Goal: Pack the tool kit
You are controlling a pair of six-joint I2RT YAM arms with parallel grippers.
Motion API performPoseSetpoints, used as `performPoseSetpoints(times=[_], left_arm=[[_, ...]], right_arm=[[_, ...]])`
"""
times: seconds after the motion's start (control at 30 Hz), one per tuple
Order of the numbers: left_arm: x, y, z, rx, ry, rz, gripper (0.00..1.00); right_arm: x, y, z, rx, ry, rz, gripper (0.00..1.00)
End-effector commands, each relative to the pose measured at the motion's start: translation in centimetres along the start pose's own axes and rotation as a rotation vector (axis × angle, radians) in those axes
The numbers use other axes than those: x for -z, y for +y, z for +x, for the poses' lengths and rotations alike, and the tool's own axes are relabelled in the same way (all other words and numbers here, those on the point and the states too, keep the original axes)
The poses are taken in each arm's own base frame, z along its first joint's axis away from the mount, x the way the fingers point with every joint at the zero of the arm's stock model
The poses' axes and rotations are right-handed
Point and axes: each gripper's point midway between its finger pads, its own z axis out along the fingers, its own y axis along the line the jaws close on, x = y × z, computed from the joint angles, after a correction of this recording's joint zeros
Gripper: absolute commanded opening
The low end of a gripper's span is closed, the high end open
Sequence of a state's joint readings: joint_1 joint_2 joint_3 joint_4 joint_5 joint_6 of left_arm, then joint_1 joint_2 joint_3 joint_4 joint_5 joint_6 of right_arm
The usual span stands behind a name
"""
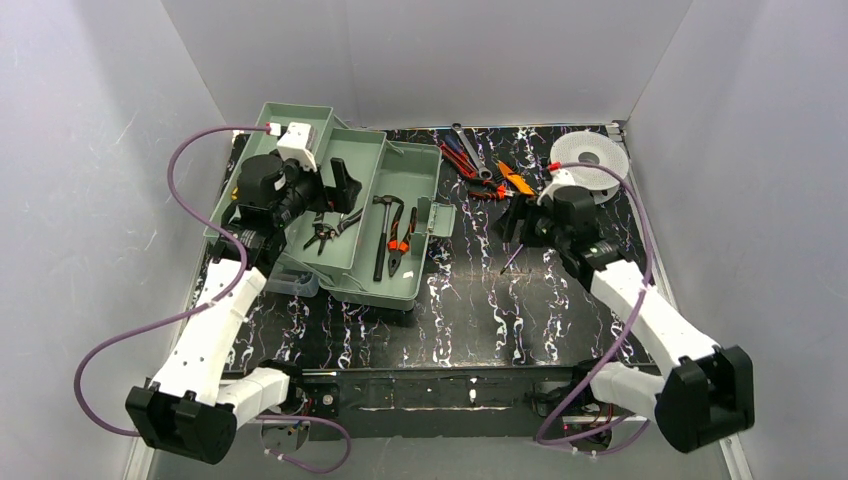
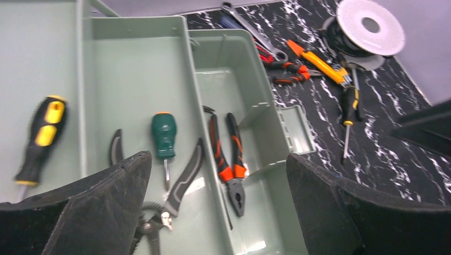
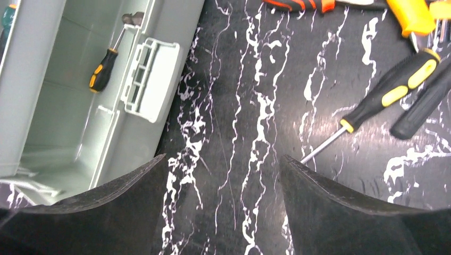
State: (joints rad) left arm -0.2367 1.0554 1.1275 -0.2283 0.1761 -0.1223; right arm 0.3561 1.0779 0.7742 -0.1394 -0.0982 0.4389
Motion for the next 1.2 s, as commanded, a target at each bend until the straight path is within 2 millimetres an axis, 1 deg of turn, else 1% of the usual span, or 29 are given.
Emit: performPoseSetpoints(times=[0.0, 0.07, 0.1, 0.2, 0.3, 0.37, 0.53, 0.57, 0.63, 0.73, 0.83, 0.97, 1.03, 1.1, 1.17], left_arm=[[-0.5, -3.5, -0.3, 0.042, -0.007, 0.171, 0.98], [-0.7, -4.2, 0.2, 0.022, 0.003, 0.192, 0.98], [-0.8, -4.7, 0.5, 0.007, 0.01, 0.202, 0.98], [-0.8, -5.9, 1.1, -0.05, 0.026, 0.232, 0.98], [-0.8, -6.8, 1.8, -0.11, 0.044, 0.24, 0.98], [-0.7, -7.1, 2.0, -0.14, 0.045, 0.238, 0.98], [-0.7, -7.3, 2.4, -0.153, 0.059, 0.241, 0.98], [-0.8, -7.3, 2.5, -0.154, 0.065, 0.244, 0.98], [-0.7, -7.5, 2.5, -0.156, 0.068, 0.253, 0.98], [-0.7, -7.6, 2.7, -0.157, 0.073, 0.262, 0.98], [-0.7, -7.5, 2.6, -0.164, 0.074, 0.257, 0.98], [-0.5, -7.4, 2.4, -0.169, 0.064, 0.253, 0.98], [-0.5, -7.5, 2.4, -0.169, 0.066, 0.253, 0.98], [-0.4, -7.5, 2.4, -0.17, 0.063, 0.257, 0.98], [-0.4, -7.5, 2.4, -0.17, 0.062, 0.257, 0.98]], right_arm=[[-2.0, 0.6, -4.8, 0.091, -0.103, 0.062, 0.81], [-3.0, 0.3, -5.4, 0.12, -0.093, 0.085, 0.79], [-3.5, 0.2, -5.6, 0.137, -0.089, 0.094, 0.76], [-5.2, -1.0, -6.2, 0.198, -0.101, 0.142, 0.75], [-6.4, -2.5, -5.7, 0.226, -0.05, 0.209, 0.76], [-7.1, -3.3, -5.5, 0.204, 0.001, 0.252, 0.76], [-8.5, -4.5, -4.8, 0.156, 0.075, 0.271, 0.74], [-8.6, -4.7, -4.6, 0.155, 0.083, 0.273, 0.75], [-9.1, -5.4, -4.2, 0.154, 0.103, 0.287, 0.84], [-9.9, -6.4, -3.0, 0.14, 0.132, 0.306, 0.85], [-10.8, -6.8, -2.1, 0.126, 0.169, 0.3, 0.85], [-11.7, -6.9, -1.3, 0.121, 0.223, 0.291, 0.78], [-12.1, -7.0, -0.8, 0.122, 0.248, 0.283, 0.76], [-12.4, -7.6, -0.4, 0.122, 0.272, 0.314, 0.75], [-12.1, -9.0, -1.0, 0.098, 0.263, 0.42, 0.75]])
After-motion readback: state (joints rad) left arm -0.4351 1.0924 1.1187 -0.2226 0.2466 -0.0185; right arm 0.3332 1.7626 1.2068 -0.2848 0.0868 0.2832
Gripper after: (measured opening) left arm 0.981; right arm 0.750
